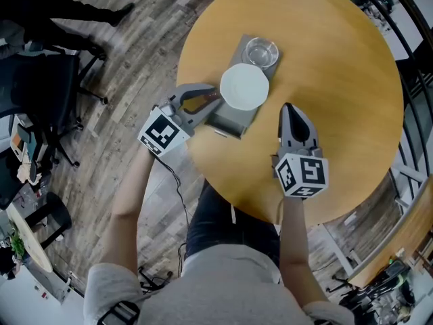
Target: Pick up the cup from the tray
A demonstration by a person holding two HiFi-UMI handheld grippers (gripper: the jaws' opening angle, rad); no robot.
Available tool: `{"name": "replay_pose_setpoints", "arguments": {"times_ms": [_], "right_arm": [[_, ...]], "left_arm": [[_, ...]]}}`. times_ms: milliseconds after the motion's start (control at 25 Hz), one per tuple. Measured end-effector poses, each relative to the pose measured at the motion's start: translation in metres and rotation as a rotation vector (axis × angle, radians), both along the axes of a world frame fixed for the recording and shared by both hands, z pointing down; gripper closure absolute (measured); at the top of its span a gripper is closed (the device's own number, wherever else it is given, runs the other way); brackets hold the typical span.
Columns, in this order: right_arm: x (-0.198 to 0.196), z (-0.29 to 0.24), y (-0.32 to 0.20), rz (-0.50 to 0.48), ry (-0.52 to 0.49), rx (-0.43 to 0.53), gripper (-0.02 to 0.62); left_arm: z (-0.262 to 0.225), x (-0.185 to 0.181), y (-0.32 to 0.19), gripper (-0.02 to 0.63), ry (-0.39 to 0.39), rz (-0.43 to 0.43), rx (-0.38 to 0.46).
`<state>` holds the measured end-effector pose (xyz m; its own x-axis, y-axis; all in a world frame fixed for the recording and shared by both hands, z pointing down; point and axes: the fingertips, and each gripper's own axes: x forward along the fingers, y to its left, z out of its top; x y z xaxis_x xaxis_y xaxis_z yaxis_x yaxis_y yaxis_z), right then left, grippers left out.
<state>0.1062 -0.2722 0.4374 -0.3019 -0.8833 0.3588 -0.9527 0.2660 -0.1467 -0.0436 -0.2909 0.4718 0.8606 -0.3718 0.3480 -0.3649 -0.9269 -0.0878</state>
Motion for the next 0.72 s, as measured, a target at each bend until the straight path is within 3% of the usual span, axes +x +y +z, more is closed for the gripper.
{"name": "replay_pose_setpoints", "arguments": {"times_ms": [280,720], "right_arm": [[-0.0018,0.0036,0.0016,-0.002,-0.001,-0.008,0.589],[-0.0027,0.0055,0.0056,0.001,-0.007,-0.014,0.589]], "left_arm": [[-0.0010,0.0042,-0.0051,0.534,-0.054,-0.034,0.038],[-0.0038,0.0081,0.0034,0.543,-0.020,-0.110,-0.003]]}}
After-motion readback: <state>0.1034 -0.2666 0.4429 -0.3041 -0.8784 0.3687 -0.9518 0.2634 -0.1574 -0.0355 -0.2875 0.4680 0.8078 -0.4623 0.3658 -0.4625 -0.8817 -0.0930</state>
